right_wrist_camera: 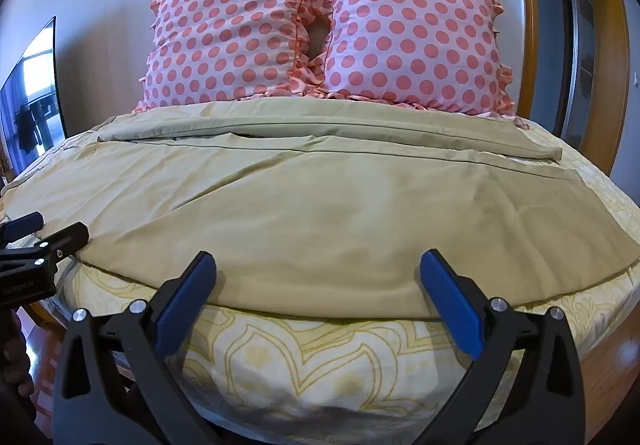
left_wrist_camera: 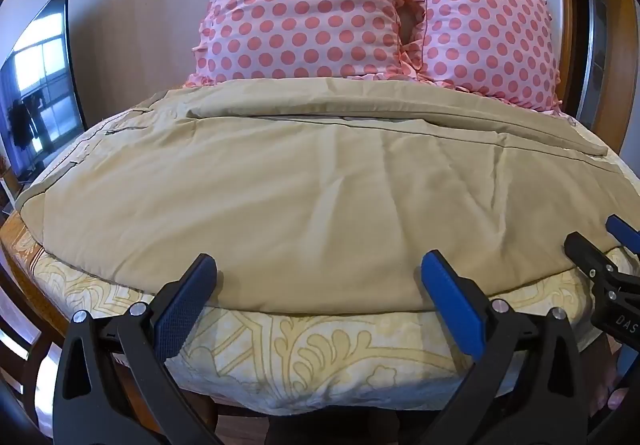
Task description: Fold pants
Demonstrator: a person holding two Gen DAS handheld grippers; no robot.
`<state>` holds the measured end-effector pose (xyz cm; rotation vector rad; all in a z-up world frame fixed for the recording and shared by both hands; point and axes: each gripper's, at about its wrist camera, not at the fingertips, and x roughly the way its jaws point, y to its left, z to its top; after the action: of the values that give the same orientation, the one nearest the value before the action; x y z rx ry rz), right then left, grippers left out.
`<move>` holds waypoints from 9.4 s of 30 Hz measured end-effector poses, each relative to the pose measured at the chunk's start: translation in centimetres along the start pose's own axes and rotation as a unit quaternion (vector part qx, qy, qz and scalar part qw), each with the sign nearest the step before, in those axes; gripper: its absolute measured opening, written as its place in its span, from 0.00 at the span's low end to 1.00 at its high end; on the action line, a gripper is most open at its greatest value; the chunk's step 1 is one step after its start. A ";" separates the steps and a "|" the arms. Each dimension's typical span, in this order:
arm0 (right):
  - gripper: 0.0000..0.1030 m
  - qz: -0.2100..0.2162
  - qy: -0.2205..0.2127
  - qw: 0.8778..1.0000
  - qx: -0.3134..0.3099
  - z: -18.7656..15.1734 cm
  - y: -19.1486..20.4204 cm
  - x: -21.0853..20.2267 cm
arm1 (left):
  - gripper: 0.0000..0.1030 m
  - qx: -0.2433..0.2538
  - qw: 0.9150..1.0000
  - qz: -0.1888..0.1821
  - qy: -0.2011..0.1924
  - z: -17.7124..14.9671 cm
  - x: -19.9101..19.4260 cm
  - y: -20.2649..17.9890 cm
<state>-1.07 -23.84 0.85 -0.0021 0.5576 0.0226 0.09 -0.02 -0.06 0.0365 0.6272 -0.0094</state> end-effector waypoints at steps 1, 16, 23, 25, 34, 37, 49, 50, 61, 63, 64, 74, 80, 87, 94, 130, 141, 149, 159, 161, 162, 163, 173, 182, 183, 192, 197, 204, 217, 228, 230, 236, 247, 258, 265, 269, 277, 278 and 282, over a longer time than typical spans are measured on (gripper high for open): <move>0.98 0.000 0.000 1.000 0.000 0.0 0.0 0.0 | 0.99 0.001 1.000 0.001 0.000 0.0 0.0 0.0; 0.98 0.000 -0.002 1.000 -0.001 -0.1 -0.2 0.0 | 0.99 0.001 1.000 -0.001 -0.005 -0.1 -0.1 -0.1; 0.98 -0.001 -0.002 1.000 -0.001 -0.1 -0.2 0.0 | 0.99 0.001 1.000 0.000 -0.006 0.1 -0.1 -0.4; 0.98 0.000 -0.003 1.000 -0.001 -0.1 -0.2 0.0 | 0.99 0.002 1.000 0.000 -0.007 0.1 -0.3 -0.4; 0.98 -0.001 -0.004 1.000 -0.001 -0.1 -0.2 -0.1 | 0.99 0.001 1.000 0.000 -0.008 0.1 -0.3 -0.4; 0.98 -0.001 -0.004 1.000 -0.001 -0.1 -0.2 -0.1 | 0.99 0.001 1.000 0.000 -0.008 0.1 -0.3 -0.4; 0.98 -0.001 -0.005 1.000 -0.002 -0.1 -0.2 -0.1 | 0.99 0.001 1.000 -0.001 -0.009 0.1 -0.3 -0.4; 0.98 -0.001 -0.005 1.000 -0.002 -0.1 -0.2 -0.1 | 0.99 0.001 1.000 -0.001 -0.009 0.1 -0.3 -0.4; 0.98 -0.001 -0.006 1.000 -0.002 -0.1 -0.2 -0.1 | 0.99 0.001 1.000 0.000 -0.010 0.0 -0.4 -0.4; 0.98 -0.001 -0.006 1.000 -0.002 -0.2 -0.2 -0.1 | 0.99 0.001 1.000 -0.001 -0.010 0.0 -0.4 -0.4; 0.98 -0.001 -0.007 1.000 -0.002 -0.1 -0.2 -0.1 | 0.99 0.001 1.000 -0.001 -0.010 0.0 -0.4 -0.4; 0.98 -0.001 -0.007 1.000 -0.002 -0.1 -0.3 -0.1 | 0.99 0.001 1.000 0.000 -0.011 0.0 -0.4 -0.4; 0.98 -0.001 -0.008 1.000 -0.002 -0.2 -0.3 -0.1 | 0.99 0.001 1.000 0.000 -0.011 0.0 -0.4 -0.4; 0.98 -0.001 -0.008 1.000 -0.002 -0.3 -0.2 -0.1 | 0.99 0.001 1.000 0.000 -0.012 0.0 -0.4 -0.4; 0.98 0.002 -0.005 1.000 -0.004 -0.4 0.1 -0.1 | 0.99 0.002 1.000 -0.003 -0.012 0.0 -0.5 -0.4; 0.04 -0.208 0.108 0.915 0.329 18.3 -32.7 26.5 | 0.99 -0.007 0.998 -0.049 -0.049 10.2 2.6 2.3; 0.03 -0.002 -0.033 0.896 0.442 6.1 -25.9 2.6 | 0.99 -0.027 0.995 -0.018 -0.090 11.0 -0.4 4.8; 0.22 0.023 0.019 0.866 0.499 1.4 -25.6 2.6 | 0.99 -0.080 0.994 -0.043 -0.057 13.3 2.1 9.0; 0.49 0.029 0.055 0.829 0.555 1.6 -26.5 4.3 | 0.99 -0.193 0.976 -0.095 -0.025 14.9 5.7 13.8; 0.56 0.014 0.059 0.834 0.548 2.3 -26.4 4.5 | 0.99 -0.181 0.981 -0.066 -0.029 16.0 6.4 13.9; 0.55 0.005 0.059 0.838 0.542 2.6 -26.4 4.8 | 0.99 -0.176 0.982 -0.057 -0.029 16.6 6.7 13.9; 0.40 -0.003 0.056 0.843 0.534 2.8 -26.3 5.1 | 0.99 -0.173 0.983 -0.051 -0.025 17.3 7.3 13.9; 0.01 0.053 -0.068 0.850 0.520 1.6 -28.4 0.2 | 0.99 -0.206 0.971 -0.096 0.069 22.6 16.0 14.1; 0.01 0.053 -0.081 0.862 0.498 2.3 -28.7 -0.7 | 0.79 -0.259 0.950 -0.049 0.166 22.2 22.9 14.7; 0.01 0.051 -0.082 0.864 0.494 2.6 -28.7 -0.6 | 0.64 -0.265 0.948 -0.051 0.166 22.1 23.1 15.1; 0.01 0.055 -0.117 0.880 0.457 4.8 -30.1 -2.2 | 0.08 -0.279 0.950 -0.111 0.082 20.5 13.3 18.8; 0.01 0.017 -0.069 0.884 0.462 2.2 -30.9 -2.3 | 0.08 -0.252 0.960 -0.103 0.060 12.7 3.3 19.3; 0.01 0.006 -0.025 0.864 0.504 -2.5 -31.7 -1.9 | 0.08 -0.259 0.958 -0.091 0.087 4.6 0.3 18.8; 0.07 -0.032 -0.004 0.867 0.497 -4.7 -32.0 -2.9 | 0.09 -0.243 0.961 -0.108 0.076 1.5 -0.3 18.1; 0.37 -0.122 -0.030 0.874 0.469 -4.8 -33.1 -5.1 | 0.70 -0.171 0.983 -0.030 -0.064 2.8 -8.2 17.4; 0.32 -0.135 -0.031 0.882 0.450 -4.5 -32.3 -4.8 | 0.71 -0.168 0.983 -0.020 -0.071 3.4 -7.6 17.6; 0.03 -0.118 -0.038 0.900 0.419 -3.8 -30.1 -3.2 | 0.71 -0.187 0.982 -0.012 -0.016 2.9 -2.5 19.1; 0.03 0.240 -0.076 0.955 0.159 11.8 -4.8 0.7 | 0.77 -0.249 0.967 -0.039 -0.039 1.3 -2.9 21.0; 0.59 0.343 0.101 0.930 -0.081 3.7 14.4 6.1 | 0.77 -0.326 0.944 0.014 -0.041 -0.2 -4.4 28.6; 0.78 0.337 0.100 0.933 -0.077 2.6 13.9 6.8 | 0.77 -0.364 0.931 0.000 -0.038 0.1 -2.9 31.5; 0.79 0.339 0.094 0.932 -0.087 2.2 13.7 6.5 | 0.77 -0.374 0.926 0.021 -0.041 0.7 -2.0 33.0; 0.85 0.354 0.081 0.927 -0.093 2.2 14.6 6.8 | 0.80 -0.391 0.920 0.021 -0.032 1.4 0.0 34.0; 0.85 0.354 0.079 0.927 -0.094 2.1 14.6 6.8 | 0.82 -0.393 0.919 0.014 -0.035 1.6 0.3 34.2; 0.85 0.358 0.074 0.926 -0.096 2.0 14.4 6.7 | 0.83 -0.427 0.903 -0.015 -0.050 1.7 1.1 34.1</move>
<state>5.38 -9.25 -0.92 0.0099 0.6805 0.7965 2.64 34.03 1.78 -0.8220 0.4850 0.2337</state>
